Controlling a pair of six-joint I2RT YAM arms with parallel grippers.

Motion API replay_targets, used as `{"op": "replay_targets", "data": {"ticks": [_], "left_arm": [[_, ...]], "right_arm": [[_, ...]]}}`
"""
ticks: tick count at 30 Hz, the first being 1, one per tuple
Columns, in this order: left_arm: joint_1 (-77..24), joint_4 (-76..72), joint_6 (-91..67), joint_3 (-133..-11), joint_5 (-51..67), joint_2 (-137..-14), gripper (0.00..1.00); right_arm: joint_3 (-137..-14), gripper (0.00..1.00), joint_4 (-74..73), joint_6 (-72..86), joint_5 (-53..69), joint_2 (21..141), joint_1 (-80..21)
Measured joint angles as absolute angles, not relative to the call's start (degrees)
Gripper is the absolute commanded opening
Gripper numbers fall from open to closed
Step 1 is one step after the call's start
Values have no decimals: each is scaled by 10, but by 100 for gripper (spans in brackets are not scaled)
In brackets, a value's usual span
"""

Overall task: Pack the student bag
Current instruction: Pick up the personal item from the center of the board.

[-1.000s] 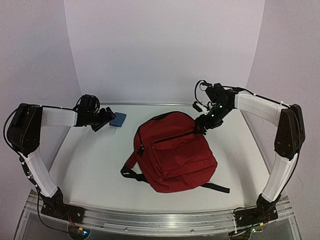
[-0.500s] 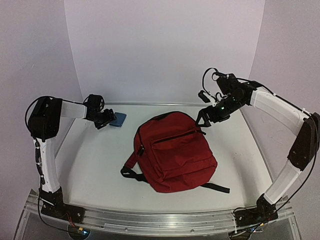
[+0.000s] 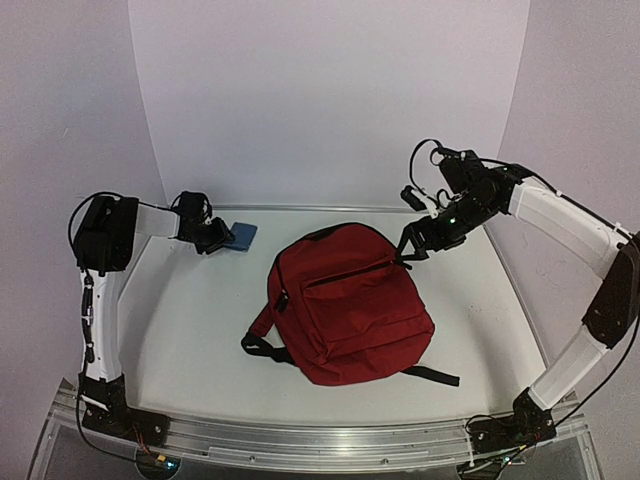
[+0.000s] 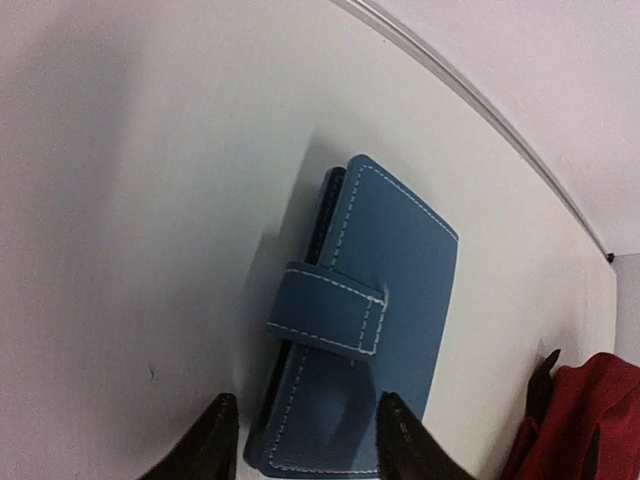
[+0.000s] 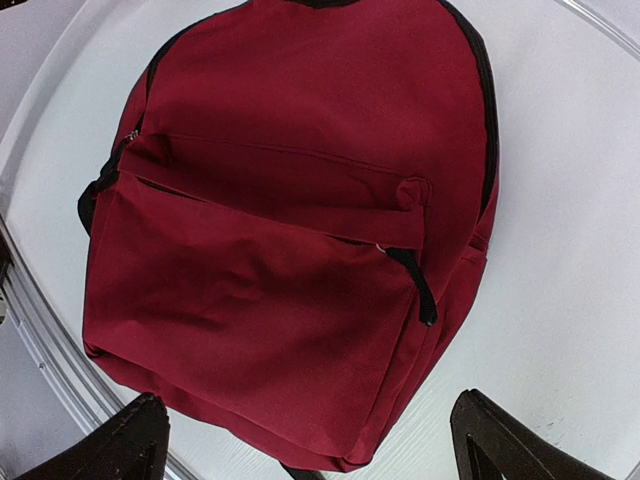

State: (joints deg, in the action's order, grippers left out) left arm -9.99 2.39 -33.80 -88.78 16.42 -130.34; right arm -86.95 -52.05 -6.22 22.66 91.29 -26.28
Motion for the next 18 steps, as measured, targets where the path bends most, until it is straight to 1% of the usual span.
{"op": "replay_targets", "data": {"ticks": [3, 4, 5, 11, 18], "left_arm": [[-94, 14, -345, -889, 180, -1312, 7], [-93, 12, -350, -889, 185, -1314, 2], [-91, 8, -355, -889, 189, -1316, 0], [-88, -37, -366, -861, 203, -1310, 0], [-88, -62, -376, -770, 219, -1239, 0]], "right_arm": [[-868, 98, -522, -62, 228, 913, -263], [-868, 98, -523, -62, 228, 913, -263], [-868, 98, -523, -62, 230, 913, -263], [-868, 98, -524, -62, 243, 913, -263], [-883, 98, -527, -54, 274, 923, -263]]}}
